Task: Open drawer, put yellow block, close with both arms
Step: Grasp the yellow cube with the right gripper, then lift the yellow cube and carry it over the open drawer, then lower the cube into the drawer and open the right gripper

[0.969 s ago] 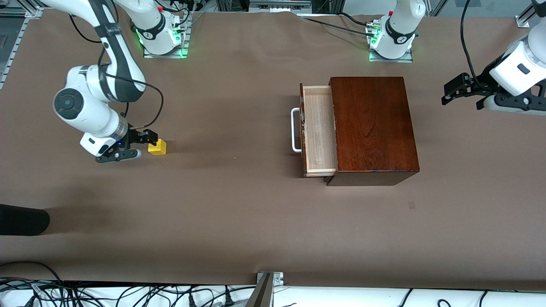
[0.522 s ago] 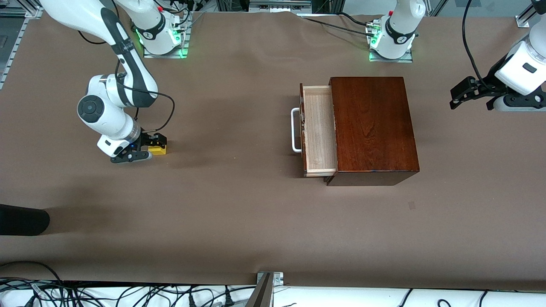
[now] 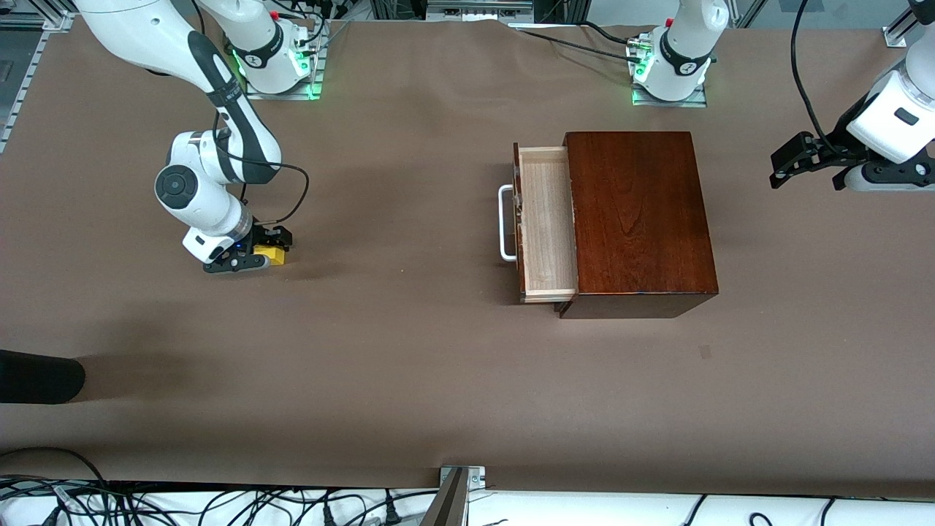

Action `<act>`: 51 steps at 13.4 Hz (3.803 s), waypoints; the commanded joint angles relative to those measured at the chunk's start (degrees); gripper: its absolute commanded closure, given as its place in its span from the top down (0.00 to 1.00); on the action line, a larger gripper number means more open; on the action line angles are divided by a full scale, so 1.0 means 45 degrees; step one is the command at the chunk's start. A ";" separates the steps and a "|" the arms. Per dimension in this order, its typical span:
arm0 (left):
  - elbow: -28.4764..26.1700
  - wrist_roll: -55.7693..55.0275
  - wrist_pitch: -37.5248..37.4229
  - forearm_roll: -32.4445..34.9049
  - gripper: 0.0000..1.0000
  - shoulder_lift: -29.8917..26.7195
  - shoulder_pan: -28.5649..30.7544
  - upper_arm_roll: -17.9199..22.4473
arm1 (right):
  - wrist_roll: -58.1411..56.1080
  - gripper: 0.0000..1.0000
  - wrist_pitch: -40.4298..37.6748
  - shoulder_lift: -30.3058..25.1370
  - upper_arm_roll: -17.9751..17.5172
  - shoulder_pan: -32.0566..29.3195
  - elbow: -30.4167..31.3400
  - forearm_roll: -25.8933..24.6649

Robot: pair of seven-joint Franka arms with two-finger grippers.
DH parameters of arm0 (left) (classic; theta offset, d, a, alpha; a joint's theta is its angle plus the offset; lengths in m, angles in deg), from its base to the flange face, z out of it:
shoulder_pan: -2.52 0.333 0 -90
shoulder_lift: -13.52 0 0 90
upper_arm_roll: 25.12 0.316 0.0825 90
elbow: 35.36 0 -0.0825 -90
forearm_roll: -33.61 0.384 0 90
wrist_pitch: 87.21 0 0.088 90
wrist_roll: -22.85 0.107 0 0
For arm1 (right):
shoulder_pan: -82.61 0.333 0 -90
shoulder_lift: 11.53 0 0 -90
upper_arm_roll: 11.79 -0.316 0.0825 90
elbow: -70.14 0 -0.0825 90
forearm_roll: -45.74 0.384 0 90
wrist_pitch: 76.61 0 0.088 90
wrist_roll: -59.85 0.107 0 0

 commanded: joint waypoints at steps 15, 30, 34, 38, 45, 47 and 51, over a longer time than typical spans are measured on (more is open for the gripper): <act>0.0197 -0.0112 -0.0096 0.0089 1.00 0.0045 -0.0111 -0.0015 | -0.1790 0.00 -0.9022 -0.0013 -0.2101 0.3448 -0.8893 -0.1346; 0.0197 -0.0112 -0.0096 0.0070 1.00 0.0045 -0.0111 -0.0015 | -0.3918 0.00 -0.8946 0.5261 -0.2061 1.0196 -1.6242 -0.4258; 0.0197 -0.0112 -0.0096 0.0070 1.00 0.0045 -0.0111 -0.0015 | -0.3977 0.00 -0.8612 0.5709 -0.2062 1.0391 -1.6203 -0.4826; 0.0197 -0.0112 -0.0096 0.0070 1.00 0.0045 -0.0111 -0.0015 | -0.4562 0.00 -0.8612 0.5964 -0.2062 1.0431 -1.6164 -0.4846; 0.0197 -0.0112 -0.0096 0.0089 1.00 0.0045 -0.0111 -0.0015 | -0.4602 0.00 -0.8359 0.6530 -0.2062 1.0411 -1.6125 -0.4846; 0.0197 -0.0112 -0.0096 0.0089 1.00 0.0045 -0.0111 -0.0015 | -0.4583 0.00 -0.8301 0.6647 -0.2042 1.0411 -1.6106 -0.4846; 0.0197 -0.0112 -0.0096 0.0089 1.00 0.0045 -0.0111 -0.0015 | -0.4407 0.00 -0.7929 0.6844 -0.2023 1.0431 -1.6105 -0.4846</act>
